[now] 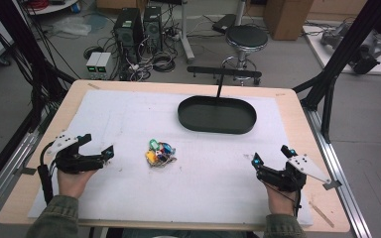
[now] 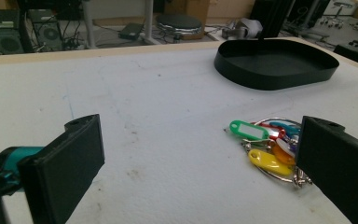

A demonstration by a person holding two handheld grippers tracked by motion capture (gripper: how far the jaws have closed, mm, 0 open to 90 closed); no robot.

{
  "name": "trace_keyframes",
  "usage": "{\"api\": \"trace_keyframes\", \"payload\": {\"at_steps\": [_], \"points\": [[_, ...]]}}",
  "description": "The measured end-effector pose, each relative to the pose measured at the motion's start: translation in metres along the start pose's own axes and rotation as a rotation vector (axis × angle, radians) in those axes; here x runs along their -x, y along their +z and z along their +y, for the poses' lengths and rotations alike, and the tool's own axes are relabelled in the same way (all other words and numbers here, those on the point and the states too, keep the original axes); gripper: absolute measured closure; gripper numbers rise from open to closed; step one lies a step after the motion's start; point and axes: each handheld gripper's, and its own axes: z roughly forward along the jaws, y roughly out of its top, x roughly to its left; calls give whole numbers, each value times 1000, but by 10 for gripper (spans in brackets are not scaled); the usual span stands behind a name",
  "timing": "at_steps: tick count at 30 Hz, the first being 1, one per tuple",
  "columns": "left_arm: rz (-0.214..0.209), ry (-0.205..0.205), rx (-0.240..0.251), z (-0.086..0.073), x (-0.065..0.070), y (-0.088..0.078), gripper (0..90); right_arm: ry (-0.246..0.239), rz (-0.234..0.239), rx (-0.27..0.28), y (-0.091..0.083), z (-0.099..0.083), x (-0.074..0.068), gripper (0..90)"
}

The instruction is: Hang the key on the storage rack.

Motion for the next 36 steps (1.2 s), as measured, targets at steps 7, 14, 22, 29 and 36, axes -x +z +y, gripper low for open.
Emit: {"api": "trace_keyframes", "payload": {"at_steps": [7, 14, 22, 29, 36], "points": [[-18, -3, -11, 2, 7, 4, 18, -1, 2, 1, 0, 0, 1, 4], [-57, 21, -31, 4, 19, 11, 18, -1, 9, 1, 1, 0, 1, 4], [-104, 43, -62, 6, 33, 22, 18, -4, 12, -1, 1, -1, 1, 5], [-158, 88, -113, 5, 51, 34, 18, -6, 13, -1, 1, -1, 1, 4], [-203, 117, -174, 2, 65, 45, 18, -4, 13, -4, 1, -1, 1, 4]]}}
